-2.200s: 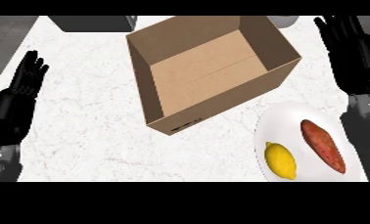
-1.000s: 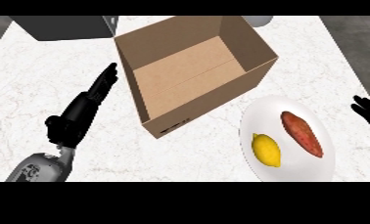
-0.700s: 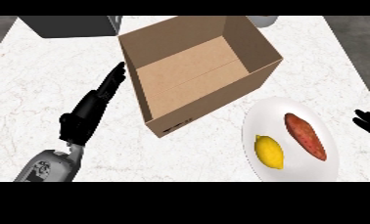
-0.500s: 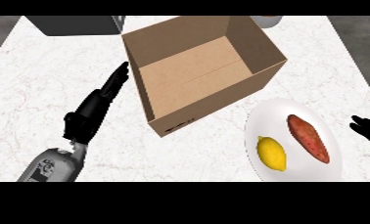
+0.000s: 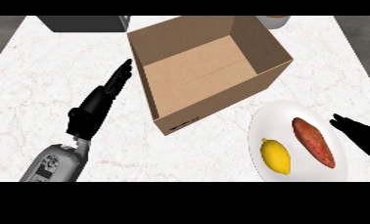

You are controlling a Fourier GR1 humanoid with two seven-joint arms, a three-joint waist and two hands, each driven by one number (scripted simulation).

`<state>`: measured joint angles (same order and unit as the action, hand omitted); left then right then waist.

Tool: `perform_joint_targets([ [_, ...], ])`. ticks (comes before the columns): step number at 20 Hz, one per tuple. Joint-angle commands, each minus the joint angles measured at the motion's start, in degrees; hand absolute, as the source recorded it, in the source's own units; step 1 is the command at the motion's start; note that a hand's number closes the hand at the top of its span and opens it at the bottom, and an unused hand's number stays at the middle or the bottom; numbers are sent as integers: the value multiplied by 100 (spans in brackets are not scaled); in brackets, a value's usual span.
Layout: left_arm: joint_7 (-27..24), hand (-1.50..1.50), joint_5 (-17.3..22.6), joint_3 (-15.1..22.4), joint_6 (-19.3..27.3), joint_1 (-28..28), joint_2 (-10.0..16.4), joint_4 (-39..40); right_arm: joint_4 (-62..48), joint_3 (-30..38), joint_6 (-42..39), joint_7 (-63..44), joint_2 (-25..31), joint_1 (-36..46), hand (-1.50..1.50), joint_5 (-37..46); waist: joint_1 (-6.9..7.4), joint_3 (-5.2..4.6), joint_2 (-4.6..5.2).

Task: Pick the sweet potato from the plate and place it in the cardboard box

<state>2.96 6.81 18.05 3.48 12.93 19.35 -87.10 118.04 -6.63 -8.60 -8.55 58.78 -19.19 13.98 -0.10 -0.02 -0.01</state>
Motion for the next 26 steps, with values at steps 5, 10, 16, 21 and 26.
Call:
perform_joint_targets([
  [5, -200, 0, -256, -291, -257, 118, -220, 383, -977, -521, -494, -201, -902, 886, -150, 910, 29, 1, 11],
  [10, 99, 0, -397, -281, -306, 125, -506, 221, -1601, -341, -316, 487, -1340, 710, -150, 1358, -14, 3, 0],
  [16, 259, 0, -656, -454, -416, 212, -647, 112, -1896, -126, -500, 845, -1602, 897, -150, 1816, -14, 2, -2],
  [21, 163, 0, -720, -624, -616, -119, -753, 32, -1787, -111, -840, 635, -2011, 981, -150, 2201, -7, 1, -2],
  [26, 66, 0, -828, -727, -664, 96, -943, 275, -2639, -171, -864, 1022, -2295, 1377, -150, 2516, 1, 2, 4],
])
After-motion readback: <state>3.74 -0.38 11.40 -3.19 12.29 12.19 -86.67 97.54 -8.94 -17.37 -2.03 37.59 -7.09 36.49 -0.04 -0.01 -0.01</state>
